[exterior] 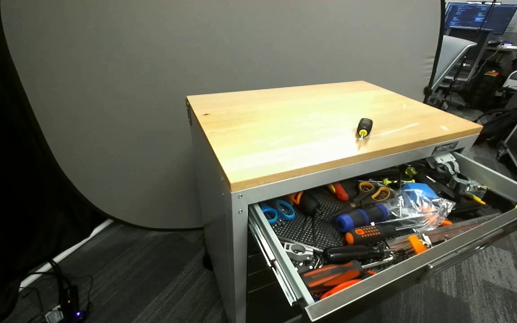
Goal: Put the black screwdriver inside the open topmost drawer, close the open drawer
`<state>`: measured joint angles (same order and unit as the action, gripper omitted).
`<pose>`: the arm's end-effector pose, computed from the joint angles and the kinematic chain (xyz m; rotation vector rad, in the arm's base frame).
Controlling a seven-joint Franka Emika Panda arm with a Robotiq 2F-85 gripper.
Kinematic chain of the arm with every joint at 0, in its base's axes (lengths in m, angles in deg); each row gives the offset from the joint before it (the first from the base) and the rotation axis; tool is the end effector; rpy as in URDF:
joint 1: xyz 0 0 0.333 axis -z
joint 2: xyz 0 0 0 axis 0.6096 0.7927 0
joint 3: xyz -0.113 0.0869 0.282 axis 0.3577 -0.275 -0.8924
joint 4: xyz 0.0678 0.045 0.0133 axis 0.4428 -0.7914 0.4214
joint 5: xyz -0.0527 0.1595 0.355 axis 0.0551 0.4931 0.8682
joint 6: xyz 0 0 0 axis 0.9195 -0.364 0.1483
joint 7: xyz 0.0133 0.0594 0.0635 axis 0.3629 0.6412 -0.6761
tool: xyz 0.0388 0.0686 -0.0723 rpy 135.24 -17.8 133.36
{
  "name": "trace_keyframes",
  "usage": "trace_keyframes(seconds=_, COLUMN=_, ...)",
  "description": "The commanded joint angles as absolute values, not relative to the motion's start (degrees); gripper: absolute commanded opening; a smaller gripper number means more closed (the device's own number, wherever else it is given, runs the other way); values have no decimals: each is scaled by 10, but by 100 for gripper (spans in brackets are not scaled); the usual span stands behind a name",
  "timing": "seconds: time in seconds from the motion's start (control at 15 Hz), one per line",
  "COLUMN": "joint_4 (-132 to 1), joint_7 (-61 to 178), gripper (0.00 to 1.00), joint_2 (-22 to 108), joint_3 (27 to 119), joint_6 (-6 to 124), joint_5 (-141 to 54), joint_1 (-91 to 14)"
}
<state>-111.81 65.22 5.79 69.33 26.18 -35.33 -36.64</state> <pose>0.3967 -0.0002 0.4245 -3.0206 0.3803 0.4429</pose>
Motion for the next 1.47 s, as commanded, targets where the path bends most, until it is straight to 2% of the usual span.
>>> trace_keyframes(seconds=0.0, joint_4=-1117, joint_7=651, gripper=100, joint_2=58, joint_3=690, joint_6=261, joint_5=-352, joint_1=-362)
trace_keyframes(seconds=0.53, joint_4=-1087, joint_7=672, gripper=100, joint_2=125, joint_3=648, joint_6=273, joint_5=-251, joint_1=-409)
trace_keyframes(seconds=1.0, joint_4=-1017, joint_7=718, gripper=100, joint_2=232, joint_3=588, joint_6=445, joint_5=-223, joint_1=-456)
trace_keyframes(seconds=1.4, joint_4=-956, joint_7=826, gripper=100, joint_2=330, joint_3=585, joint_6=619, joint_5=-259, joint_1=-468)
